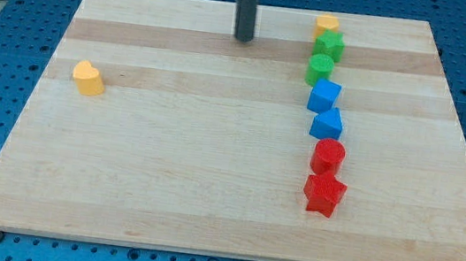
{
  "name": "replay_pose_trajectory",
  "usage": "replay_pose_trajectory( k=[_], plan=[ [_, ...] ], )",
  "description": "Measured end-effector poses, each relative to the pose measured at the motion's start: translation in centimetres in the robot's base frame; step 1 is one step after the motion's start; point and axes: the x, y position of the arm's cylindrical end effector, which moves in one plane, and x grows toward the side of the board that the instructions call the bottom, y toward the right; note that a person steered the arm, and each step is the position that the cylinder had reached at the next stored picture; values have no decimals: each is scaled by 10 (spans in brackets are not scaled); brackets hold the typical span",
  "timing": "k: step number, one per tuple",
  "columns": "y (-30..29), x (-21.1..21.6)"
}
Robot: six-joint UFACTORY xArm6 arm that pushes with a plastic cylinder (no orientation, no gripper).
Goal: Slide the yellow heart to the top side
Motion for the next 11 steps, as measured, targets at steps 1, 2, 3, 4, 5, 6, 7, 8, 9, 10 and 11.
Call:
replay_pose_trajectory(
  k=[1, 2, 3, 4, 5, 6, 7, 8, 9, 10, 11],
  plan=[
    [-30, 67],
    [-78, 138],
    [-151, 167],
    [-197, 161],
    [-199, 141],
    [-195, 123],
    [-195, 99],
    [-195, 68],
    [-195, 37],
    [-199, 16],
    [-197, -5]
  ],
)
